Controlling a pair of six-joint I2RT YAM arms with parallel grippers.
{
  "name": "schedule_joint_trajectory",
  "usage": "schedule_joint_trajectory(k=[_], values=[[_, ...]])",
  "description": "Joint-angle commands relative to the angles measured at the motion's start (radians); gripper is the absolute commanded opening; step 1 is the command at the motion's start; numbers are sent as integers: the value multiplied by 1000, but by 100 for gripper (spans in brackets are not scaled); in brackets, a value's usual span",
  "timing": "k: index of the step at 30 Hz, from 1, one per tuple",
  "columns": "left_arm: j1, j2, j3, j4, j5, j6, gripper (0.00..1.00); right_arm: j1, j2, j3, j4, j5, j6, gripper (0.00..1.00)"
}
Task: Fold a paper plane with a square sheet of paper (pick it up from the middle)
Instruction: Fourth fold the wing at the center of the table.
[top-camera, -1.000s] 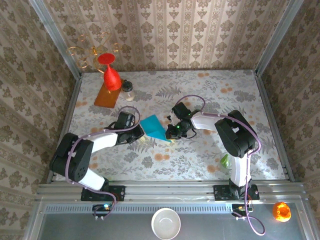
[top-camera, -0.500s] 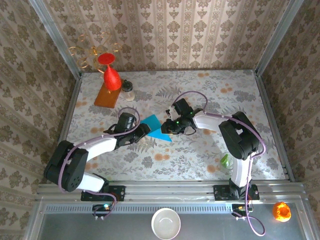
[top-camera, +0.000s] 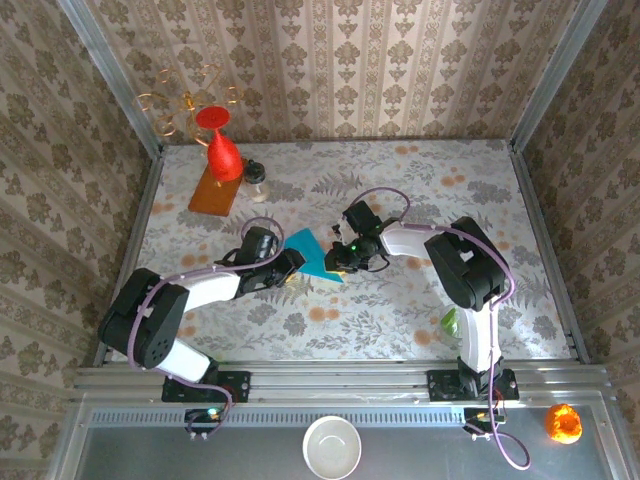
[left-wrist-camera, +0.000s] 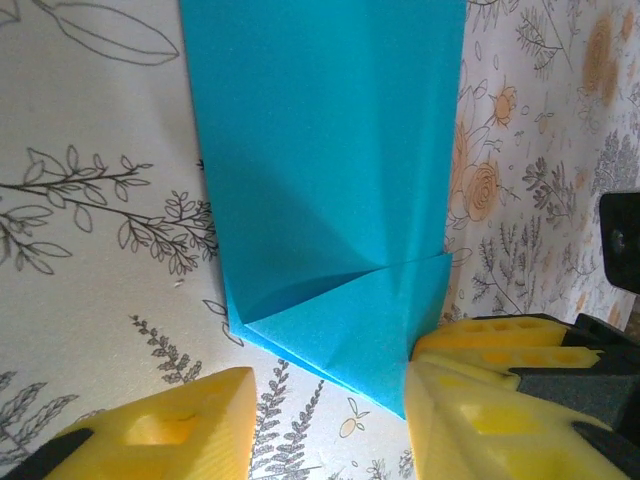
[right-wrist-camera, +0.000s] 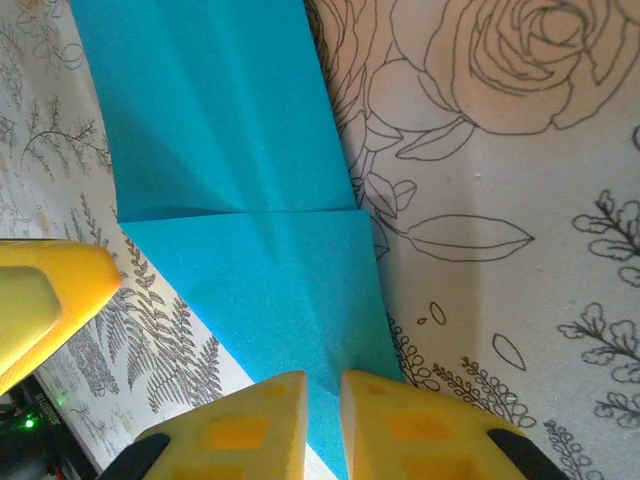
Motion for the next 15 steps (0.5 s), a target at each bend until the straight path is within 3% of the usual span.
schedule_joint_trajectory(k=[1,15], values=[[-4,23,-14,27,11,-21,41,-4,39,7,-65,45,-6,19],[-2,83,11,81,10,-35,39,-6,46,7,-76,50,-7,17]])
